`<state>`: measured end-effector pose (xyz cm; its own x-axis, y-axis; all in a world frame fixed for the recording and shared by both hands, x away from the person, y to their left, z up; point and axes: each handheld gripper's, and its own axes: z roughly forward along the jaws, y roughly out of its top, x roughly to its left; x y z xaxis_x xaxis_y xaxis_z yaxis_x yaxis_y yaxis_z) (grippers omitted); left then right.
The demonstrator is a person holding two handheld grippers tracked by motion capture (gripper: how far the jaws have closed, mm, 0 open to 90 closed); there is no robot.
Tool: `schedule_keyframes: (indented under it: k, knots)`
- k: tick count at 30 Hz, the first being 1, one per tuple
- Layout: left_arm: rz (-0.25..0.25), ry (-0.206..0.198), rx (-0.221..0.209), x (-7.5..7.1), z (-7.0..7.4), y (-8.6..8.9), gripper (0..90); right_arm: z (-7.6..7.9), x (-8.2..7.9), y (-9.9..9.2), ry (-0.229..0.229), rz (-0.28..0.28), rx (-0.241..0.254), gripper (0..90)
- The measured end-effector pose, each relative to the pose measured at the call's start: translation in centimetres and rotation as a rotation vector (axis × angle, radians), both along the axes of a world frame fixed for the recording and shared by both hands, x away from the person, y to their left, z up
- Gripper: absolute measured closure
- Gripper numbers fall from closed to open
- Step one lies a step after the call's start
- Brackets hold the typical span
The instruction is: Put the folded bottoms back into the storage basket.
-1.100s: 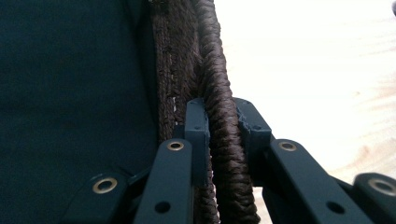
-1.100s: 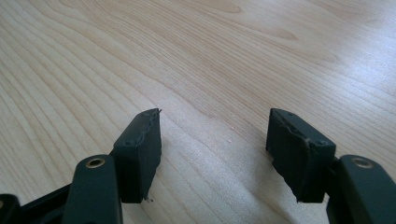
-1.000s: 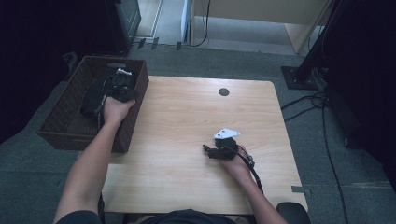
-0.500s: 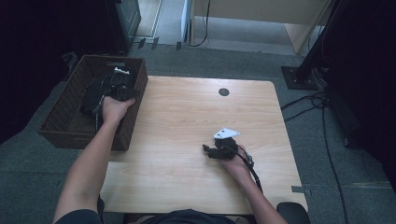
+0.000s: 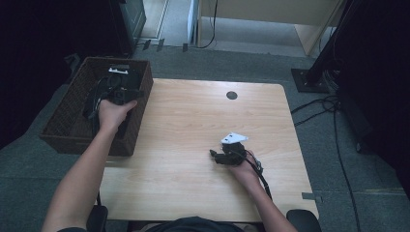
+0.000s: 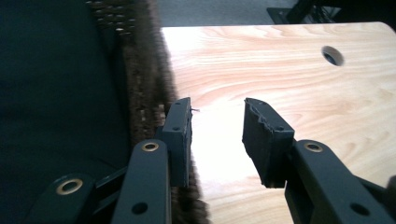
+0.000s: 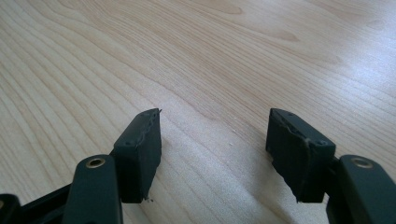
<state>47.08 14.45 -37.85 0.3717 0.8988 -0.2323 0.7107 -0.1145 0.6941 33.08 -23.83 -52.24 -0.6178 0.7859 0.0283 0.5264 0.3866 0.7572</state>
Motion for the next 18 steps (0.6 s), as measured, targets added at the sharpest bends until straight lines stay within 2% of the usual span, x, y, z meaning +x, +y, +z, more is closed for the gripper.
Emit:
schedule_keyframes:
  k: [5,10,12,14,16,18]
  knots:
    - [-0.069,-0.007,0.014,-0.9,0.0,-2.1,60.4,0.0,0.0,0.0,0.000,-0.001,0.000,36.0]
    - [-0.132,-0.009,-0.003,-1.7,-1.1,-4.0,57.8,0.0,0.0,0.0,-0.002,0.000,0.001,36.0]
    - [-0.157,-0.020,0.010,-2.0,-1.7,-4.6,57.2,0.0,0.0,0.0,-0.002,0.001,0.000,36.0]
    - [-0.177,0.004,0.011,-2.2,-2.2,-5.2,57.0,0.0,0.0,0.0,-0.003,0.001,0.000,36.0]
    - [-0.198,0.011,0.020,-2.4,-2.7,-5.9,56.3,0.0,0.0,0.0,-0.003,0.001,0.000,36.0]
    - [-0.214,0.017,0.008,-2.8,-3.0,-6.5,54.7,0.0,0.0,0.0,-0.002,0.001,0.000,36.0]
